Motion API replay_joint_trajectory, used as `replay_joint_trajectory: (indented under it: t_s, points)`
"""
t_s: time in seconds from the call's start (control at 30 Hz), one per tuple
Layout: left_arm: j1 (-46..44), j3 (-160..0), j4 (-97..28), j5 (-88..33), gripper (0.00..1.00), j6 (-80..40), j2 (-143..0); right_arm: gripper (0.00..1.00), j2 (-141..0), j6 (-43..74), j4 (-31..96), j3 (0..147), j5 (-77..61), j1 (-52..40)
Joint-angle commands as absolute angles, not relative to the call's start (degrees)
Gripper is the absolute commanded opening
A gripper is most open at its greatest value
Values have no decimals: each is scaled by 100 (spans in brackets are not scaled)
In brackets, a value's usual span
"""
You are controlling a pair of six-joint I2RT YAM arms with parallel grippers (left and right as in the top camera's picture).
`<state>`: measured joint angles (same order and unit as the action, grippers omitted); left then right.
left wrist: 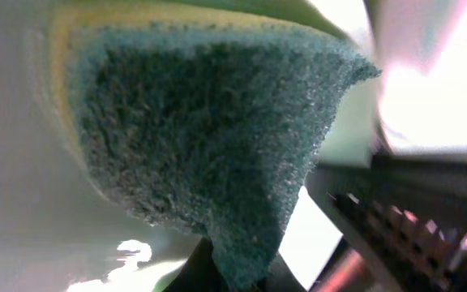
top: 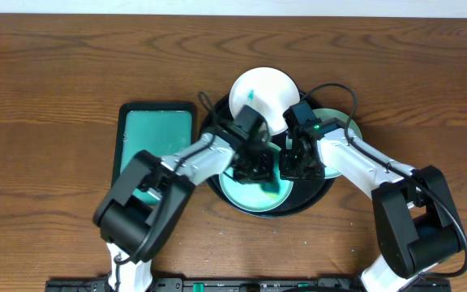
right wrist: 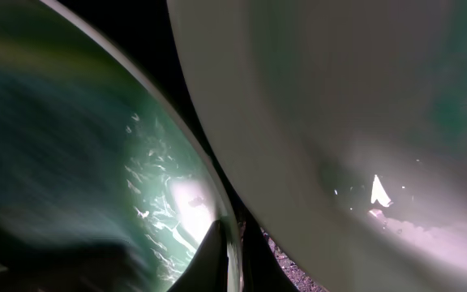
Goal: Clean dirty plates on tray and stack at the side
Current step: 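Scrub the held pale green plate with the sponge in the left gripper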
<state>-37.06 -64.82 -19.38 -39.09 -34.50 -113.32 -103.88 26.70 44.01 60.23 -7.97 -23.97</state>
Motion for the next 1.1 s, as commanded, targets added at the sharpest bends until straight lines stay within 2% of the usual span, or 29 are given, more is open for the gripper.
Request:
replay_joint_trajectory:
  t_s: [0.0,0.2,0.53,0.63,0.87,1.07]
  points:
    - [-4150,-6388,-2045,-4720,7,-3452,-11636,1,-10774,2665,4451,5833,-305,-2370]
    - [-4045,-6388,-2355,-4355,7,-3548,-11622,1,-10774,2650,4451,5833,-305,-2373]
    - [-3439,-6388,-4185,-294,7,-3822,-10510,1,-10774,2648,4451,5833,-303,-2370]
    - [-3253,-6388,-4351,392,7,-3787,-10047,1,-10774,2633,4453,5833,-305,-2370]
    - [-3127,-6394,-4292,156,7,-3577,-9334,1,-10774,2606,4458,5833,-305,-2373]
    - [-3409,-6331,-3590,-1463,7,-3566,-9767,1,-10774,2609,4460,5833,-307,-2370]
